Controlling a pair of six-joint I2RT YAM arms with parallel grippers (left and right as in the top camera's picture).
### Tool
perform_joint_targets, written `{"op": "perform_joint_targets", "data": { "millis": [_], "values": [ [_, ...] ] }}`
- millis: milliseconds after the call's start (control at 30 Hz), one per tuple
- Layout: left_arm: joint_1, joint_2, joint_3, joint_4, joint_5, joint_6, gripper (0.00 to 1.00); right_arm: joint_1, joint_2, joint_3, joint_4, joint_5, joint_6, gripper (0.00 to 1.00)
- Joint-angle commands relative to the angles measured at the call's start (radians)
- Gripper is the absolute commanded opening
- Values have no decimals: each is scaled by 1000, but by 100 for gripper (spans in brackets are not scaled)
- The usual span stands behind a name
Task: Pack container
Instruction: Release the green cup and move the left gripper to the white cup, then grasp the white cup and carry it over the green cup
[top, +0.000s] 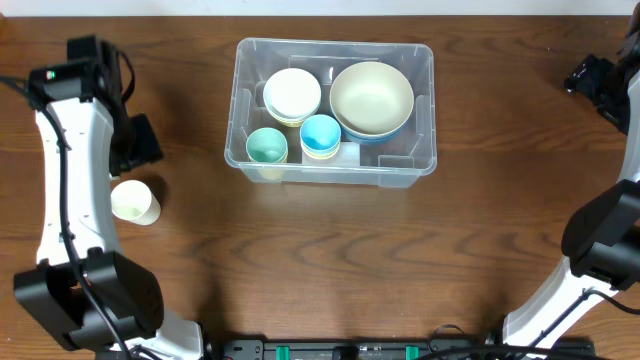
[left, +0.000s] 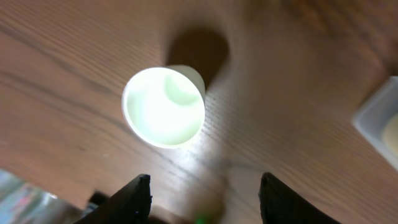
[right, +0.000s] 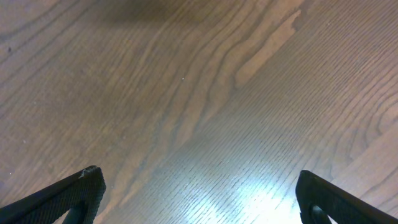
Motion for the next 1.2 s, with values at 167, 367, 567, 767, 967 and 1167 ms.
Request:
{"op": "perform_joint_targets", "data": {
  "millis": [167,367,567,767,967,1167],
  "values": [
    [45,3,-256,202,105,10,56,7,-15,3,2,7,18,99],
    [45,4,-413,357,119,10,57,7,-15,3,2,7,18,99],
    [59,4,-502,435,116,9,26,7,-15,3,2,7,18,99],
    [63,1,-476,426,172,6,6,7,-15,3,2,7,18,99],
    [55,-64,-380,394,377,14,6,7,-15,3,2,7,18,99],
    [-11,-249,-276,393,594,86,6,7,-15,3,2,7,18,99]
  ]
}}
